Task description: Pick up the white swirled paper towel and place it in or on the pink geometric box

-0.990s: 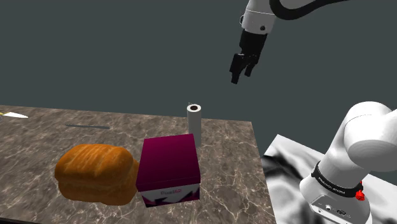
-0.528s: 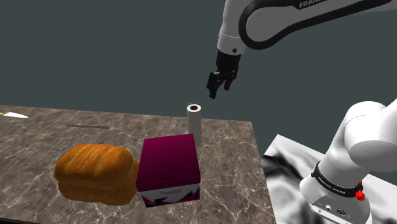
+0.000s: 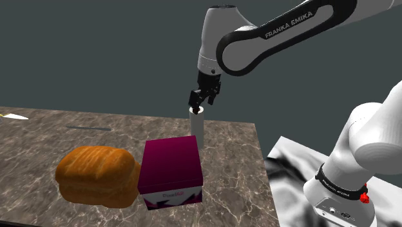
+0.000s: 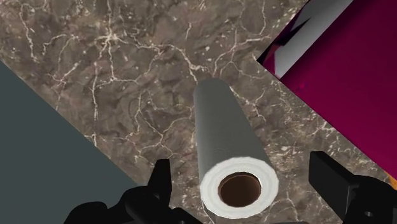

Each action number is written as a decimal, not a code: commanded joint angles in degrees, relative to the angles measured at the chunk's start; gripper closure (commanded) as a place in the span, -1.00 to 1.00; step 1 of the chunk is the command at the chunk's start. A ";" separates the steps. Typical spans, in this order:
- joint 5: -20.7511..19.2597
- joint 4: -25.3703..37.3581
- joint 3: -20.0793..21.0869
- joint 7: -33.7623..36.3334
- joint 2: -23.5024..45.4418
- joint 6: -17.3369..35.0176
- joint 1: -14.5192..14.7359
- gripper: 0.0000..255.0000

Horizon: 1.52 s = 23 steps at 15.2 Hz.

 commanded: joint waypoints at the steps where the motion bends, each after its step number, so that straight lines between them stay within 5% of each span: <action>1: -0.35 -0.05 0.26 0.41 1.51 1.64 -0.04 -1.00; 6: -1.17 -1.53 0.56 1.02 4.45 5.99 -0.22 -1.00; 14: -1.17 -1.53 0.55 1.02 4.44 5.98 -0.22 -1.00; 15: -1.17 -1.53 0.55 1.02 4.44 5.98 -0.22 1.00; 23: -1.17 -1.53 0.55 1.02 4.45 5.99 -0.22 1.00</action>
